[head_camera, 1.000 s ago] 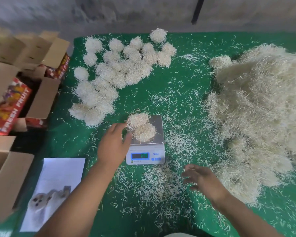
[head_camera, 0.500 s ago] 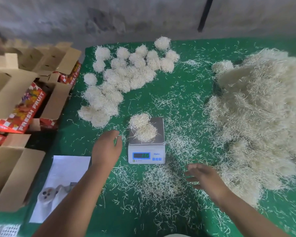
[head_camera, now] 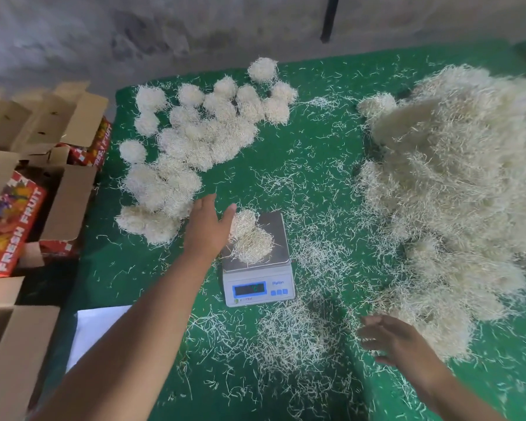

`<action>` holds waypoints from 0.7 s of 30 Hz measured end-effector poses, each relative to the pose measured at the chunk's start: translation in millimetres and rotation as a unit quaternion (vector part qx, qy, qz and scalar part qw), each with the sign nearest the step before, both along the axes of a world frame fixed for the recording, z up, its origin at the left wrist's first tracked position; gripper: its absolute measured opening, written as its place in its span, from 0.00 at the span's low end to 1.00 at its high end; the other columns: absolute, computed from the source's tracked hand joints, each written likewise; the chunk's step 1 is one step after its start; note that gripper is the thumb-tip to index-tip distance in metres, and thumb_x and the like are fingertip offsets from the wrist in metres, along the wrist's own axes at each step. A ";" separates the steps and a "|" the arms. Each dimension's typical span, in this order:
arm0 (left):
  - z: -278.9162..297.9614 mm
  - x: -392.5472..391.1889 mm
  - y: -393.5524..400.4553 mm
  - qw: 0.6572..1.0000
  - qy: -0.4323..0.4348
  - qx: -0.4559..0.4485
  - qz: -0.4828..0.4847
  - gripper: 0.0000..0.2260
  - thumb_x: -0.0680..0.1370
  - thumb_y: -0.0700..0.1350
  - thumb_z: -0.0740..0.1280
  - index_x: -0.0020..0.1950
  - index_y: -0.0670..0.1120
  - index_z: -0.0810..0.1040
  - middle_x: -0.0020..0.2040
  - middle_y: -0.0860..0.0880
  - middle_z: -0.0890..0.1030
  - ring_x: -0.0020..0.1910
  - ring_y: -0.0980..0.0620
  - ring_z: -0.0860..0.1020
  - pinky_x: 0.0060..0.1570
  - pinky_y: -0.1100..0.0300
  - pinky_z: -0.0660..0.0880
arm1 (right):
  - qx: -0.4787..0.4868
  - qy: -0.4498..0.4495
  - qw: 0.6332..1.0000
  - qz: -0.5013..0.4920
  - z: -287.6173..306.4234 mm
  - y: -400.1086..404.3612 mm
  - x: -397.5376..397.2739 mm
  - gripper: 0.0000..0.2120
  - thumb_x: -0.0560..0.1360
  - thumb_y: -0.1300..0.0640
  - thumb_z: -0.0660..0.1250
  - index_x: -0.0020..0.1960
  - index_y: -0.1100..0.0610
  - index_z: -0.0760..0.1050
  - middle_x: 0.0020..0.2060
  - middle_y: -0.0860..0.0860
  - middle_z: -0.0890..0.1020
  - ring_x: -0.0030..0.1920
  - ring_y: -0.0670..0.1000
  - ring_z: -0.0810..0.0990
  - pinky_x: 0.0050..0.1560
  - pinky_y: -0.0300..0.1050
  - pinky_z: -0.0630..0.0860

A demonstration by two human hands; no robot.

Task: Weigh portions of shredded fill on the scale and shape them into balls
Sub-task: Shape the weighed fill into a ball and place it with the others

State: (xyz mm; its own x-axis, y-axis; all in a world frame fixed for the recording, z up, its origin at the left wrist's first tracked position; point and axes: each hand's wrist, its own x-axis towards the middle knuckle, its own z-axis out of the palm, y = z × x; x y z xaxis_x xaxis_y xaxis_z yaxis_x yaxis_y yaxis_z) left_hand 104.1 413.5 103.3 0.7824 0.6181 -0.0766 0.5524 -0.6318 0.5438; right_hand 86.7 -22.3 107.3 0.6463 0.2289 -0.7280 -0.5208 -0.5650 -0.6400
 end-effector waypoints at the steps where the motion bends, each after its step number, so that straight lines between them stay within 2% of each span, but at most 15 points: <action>1: -3.0 7.6 5.4 1.000 0.010 -0.023 0.000 0.32 0.82 0.67 0.57 0.80 0.48 0.65 0.77 0.45 0.70 0.76 0.44 0.69 0.72 0.39 0.70 | -0.005 0.001 1.000 -0.002 -1.5 0.5 -0.8 0.09 0.83 0.52 0.69 0.62 0.50 0.81 0.50 0.43 0.89 0.49 0.46 0.88 0.51 0.48 0.83; 4: -10.8 25.0 18.2 0.998 0.026 -0.055 0.017 0.33 0.83 0.68 0.54 0.80 0.48 0.65 0.78 0.44 0.69 0.76 0.42 0.69 0.74 0.39 0.68 | -0.018 0.004 1.000 -0.018 -3.2 3.4 1.4 0.08 0.84 0.54 0.68 0.62 0.52 0.81 0.48 0.45 0.89 0.49 0.49 0.89 0.49 0.48 0.84; 6: -15.4 31.8 22.7 0.996 0.044 -0.071 0.016 0.34 0.83 0.69 0.54 0.81 0.48 0.64 0.79 0.43 0.68 0.77 0.41 0.68 0.74 0.38 0.67 | -0.024 0.007 0.999 -0.021 -3.7 5.2 4.0 0.08 0.84 0.54 0.67 0.62 0.53 0.81 0.48 0.45 0.89 0.51 0.52 0.88 0.52 0.53 0.84; 9: -23.6 34.8 22.6 0.986 0.102 -0.126 -0.029 0.36 0.80 0.72 0.57 0.83 0.57 0.58 0.84 0.43 0.58 0.82 0.40 0.59 0.76 0.37 0.59 | -0.036 0.006 0.999 -0.018 -5.9 5.8 5.1 0.08 0.84 0.53 0.67 0.61 0.52 0.81 0.48 0.45 0.89 0.51 0.52 0.88 0.55 0.56 0.85; 12: -30.8 31.7 15.7 0.971 0.142 -0.184 -0.055 0.42 0.74 0.77 0.62 0.83 0.65 0.53 0.85 0.45 0.52 0.83 0.40 0.54 0.77 0.36 0.55 | -0.045 0.010 0.999 -0.010 -7.0 8.3 6.8 0.08 0.84 0.51 0.67 0.61 0.51 0.81 0.48 0.43 0.89 0.49 0.48 0.88 0.54 0.54 0.85; 15: -35.6 27.8 8.5 0.958 0.169 -0.218 -0.083 0.52 0.63 0.80 0.71 0.81 0.69 0.49 0.86 0.49 0.49 0.84 0.43 0.50 0.77 0.35 0.52 | -0.043 0.013 0.999 -0.010 -5.3 15.0 12.5 0.09 0.84 0.50 0.67 0.62 0.50 0.80 0.48 0.43 0.89 0.47 0.45 0.88 0.51 0.51 0.83; 18: -43.2 25.1 0.0 0.943 0.220 -0.211 -0.134 0.60 0.60 0.69 0.82 0.81 0.71 0.47 0.86 0.48 0.46 0.84 0.43 0.46 0.78 0.38 0.50 | -0.039 0.010 0.999 0.001 -2.4 24.6 17.0 0.08 0.84 0.49 0.67 0.61 0.49 0.80 0.48 0.42 0.89 0.47 0.45 0.88 0.53 0.52 0.83; 20: -49.8 23.0 -9.6 0.946 0.228 -0.168 -0.156 0.60 0.63 0.59 0.85 0.83 0.65 0.49 0.85 0.47 0.50 0.84 0.42 0.49 0.79 0.40 0.52 | -0.035 0.012 0.999 0.015 -0.8 30.7 19.1 0.08 0.84 0.51 0.67 0.61 0.49 0.81 0.48 0.43 0.89 0.48 0.45 0.88 0.55 0.54 0.84; 21: -52.8 20.5 -16.0 0.952 0.220 -0.146 -0.156 0.57 0.65 0.54 0.85 0.84 0.62 0.52 0.84 0.46 0.54 0.83 0.41 0.53 0.79 0.41 0.56 | -0.033 0.013 0.999 0.022 0.1 34.1 20.1 0.08 0.84 0.51 0.67 0.61 0.49 0.81 0.48 0.43 0.89 0.48 0.45 0.88 0.56 0.54 0.84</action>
State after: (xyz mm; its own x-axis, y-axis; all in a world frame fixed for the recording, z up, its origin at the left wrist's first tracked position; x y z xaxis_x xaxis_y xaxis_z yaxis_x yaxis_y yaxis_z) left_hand 124.5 397.4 50.5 0.7765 0.2625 -0.5728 0.5775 -0.6601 0.4804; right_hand 106.8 11.8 107.4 0.6177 0.2071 -0.7587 -0.5109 -0.6277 -0.5873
